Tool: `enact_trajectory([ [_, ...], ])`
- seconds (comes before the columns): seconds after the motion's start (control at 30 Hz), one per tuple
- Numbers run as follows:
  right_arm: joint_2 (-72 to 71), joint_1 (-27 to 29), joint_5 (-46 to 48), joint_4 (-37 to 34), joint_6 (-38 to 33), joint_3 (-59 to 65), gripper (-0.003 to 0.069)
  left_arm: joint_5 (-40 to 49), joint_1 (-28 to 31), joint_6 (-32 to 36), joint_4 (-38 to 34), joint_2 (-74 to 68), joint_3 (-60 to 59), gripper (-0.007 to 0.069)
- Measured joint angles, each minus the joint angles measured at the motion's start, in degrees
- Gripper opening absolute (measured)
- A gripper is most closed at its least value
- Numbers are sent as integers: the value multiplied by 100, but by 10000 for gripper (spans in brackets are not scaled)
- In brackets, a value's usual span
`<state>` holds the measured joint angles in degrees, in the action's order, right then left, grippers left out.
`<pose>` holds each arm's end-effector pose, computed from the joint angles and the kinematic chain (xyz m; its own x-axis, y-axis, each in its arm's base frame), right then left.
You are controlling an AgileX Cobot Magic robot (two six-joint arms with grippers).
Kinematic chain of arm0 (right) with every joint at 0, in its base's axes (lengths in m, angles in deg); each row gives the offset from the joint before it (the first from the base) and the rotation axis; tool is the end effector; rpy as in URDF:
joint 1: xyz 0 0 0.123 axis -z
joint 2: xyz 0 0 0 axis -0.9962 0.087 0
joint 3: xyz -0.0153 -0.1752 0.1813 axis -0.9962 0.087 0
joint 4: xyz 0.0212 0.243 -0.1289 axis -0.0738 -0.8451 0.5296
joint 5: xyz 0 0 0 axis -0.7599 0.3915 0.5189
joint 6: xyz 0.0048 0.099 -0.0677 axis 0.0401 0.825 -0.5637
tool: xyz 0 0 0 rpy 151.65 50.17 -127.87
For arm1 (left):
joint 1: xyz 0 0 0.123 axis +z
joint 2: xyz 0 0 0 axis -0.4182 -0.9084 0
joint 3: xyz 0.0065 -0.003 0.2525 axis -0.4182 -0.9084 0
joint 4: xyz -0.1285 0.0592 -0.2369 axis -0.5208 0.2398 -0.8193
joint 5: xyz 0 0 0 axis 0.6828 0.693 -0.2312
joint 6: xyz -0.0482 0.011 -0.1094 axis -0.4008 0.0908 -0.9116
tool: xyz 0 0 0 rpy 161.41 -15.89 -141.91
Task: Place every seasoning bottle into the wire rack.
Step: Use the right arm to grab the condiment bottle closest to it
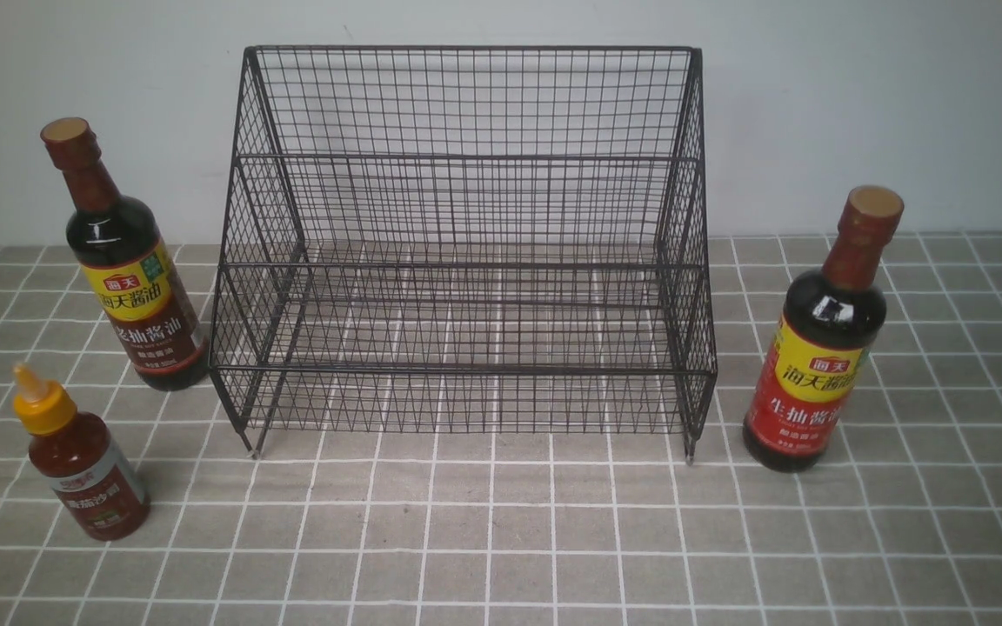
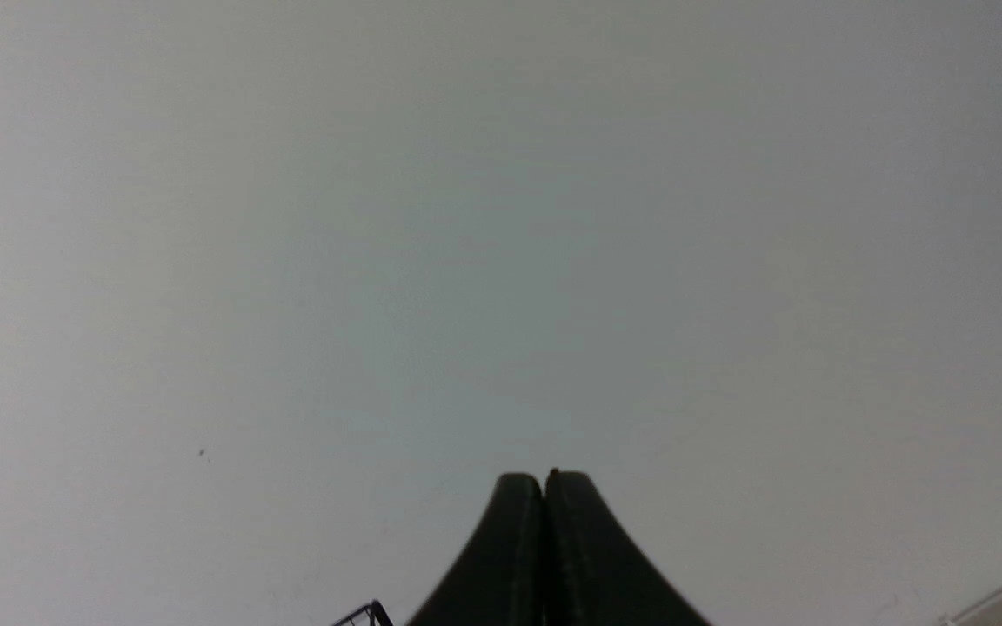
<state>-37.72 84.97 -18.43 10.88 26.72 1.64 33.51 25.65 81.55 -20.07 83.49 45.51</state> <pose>0.1364 -0.0143 0.2350 0.3172 0.5752 -0.7540 -0.0860 0.8092 0.5812 0.1376 0.0051 0.1621 -0.2982 0.0395 -0.9537 -0.0256 0.9985 0.0494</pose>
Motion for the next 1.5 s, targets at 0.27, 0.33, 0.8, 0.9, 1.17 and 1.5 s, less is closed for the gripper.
enact_trajectory([
  [0.27, 108, -6, 251, 513, 59, -491, -15, 0, 0, 0, 0, 0, 0, -7],
  [0.33, 357, -12, 834, 902, 59, -900, -15, 0, 0, 0, 0, 0, 0, -7],
  [0.8, 4714, -944, 5095, 1517, -1472, -4746, 14, 0, 0, 0, 0, 0, 0, -7],
  [0.9, 5435, -1120, 5226, 1351, -1837, -5267, 68, 0, 0, 0, 0, 0, 0, -7],
  [1.17, 6876, -1266, 4659, 1275, -2056, -6151, 414, 0, 0, 0, 0, 0, 0, -7],
  [1.5, 7986, -1266, 4215, 1275, -2060, -6165, 614, 5, 0, 0, 0, 0, 0, -7],
])
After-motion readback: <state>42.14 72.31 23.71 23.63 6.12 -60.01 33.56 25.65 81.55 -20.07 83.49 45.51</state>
